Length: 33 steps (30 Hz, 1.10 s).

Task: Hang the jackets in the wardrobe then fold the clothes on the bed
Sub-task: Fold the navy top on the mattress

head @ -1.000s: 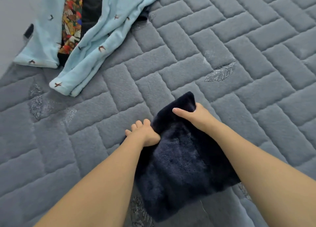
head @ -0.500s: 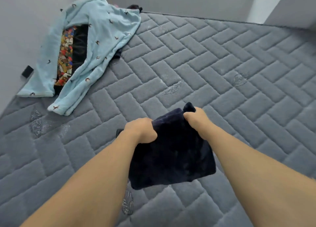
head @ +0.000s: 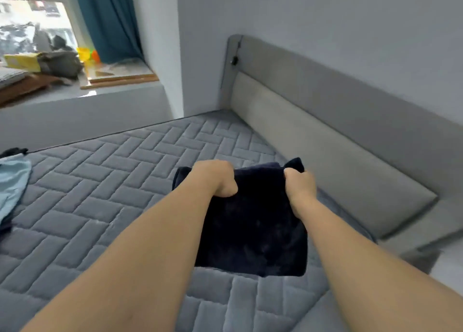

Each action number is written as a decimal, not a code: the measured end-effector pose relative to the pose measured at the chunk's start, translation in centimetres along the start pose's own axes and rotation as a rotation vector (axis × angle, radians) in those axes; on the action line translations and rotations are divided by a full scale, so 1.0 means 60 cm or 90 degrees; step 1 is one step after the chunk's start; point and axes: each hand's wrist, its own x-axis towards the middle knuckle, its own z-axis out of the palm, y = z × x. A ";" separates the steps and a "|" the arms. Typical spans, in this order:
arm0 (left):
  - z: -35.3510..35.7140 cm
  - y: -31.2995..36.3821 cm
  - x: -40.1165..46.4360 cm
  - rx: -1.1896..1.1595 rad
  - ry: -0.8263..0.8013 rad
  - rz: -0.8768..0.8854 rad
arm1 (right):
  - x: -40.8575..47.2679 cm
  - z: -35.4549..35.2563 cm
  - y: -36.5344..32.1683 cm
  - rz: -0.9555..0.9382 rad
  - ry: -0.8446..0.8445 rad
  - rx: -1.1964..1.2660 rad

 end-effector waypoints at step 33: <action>-0.097 1.215 -0.853 -0.136 0.212 1.024 | -0.936 -1.231 -0.017 -0.137 0.944 0.325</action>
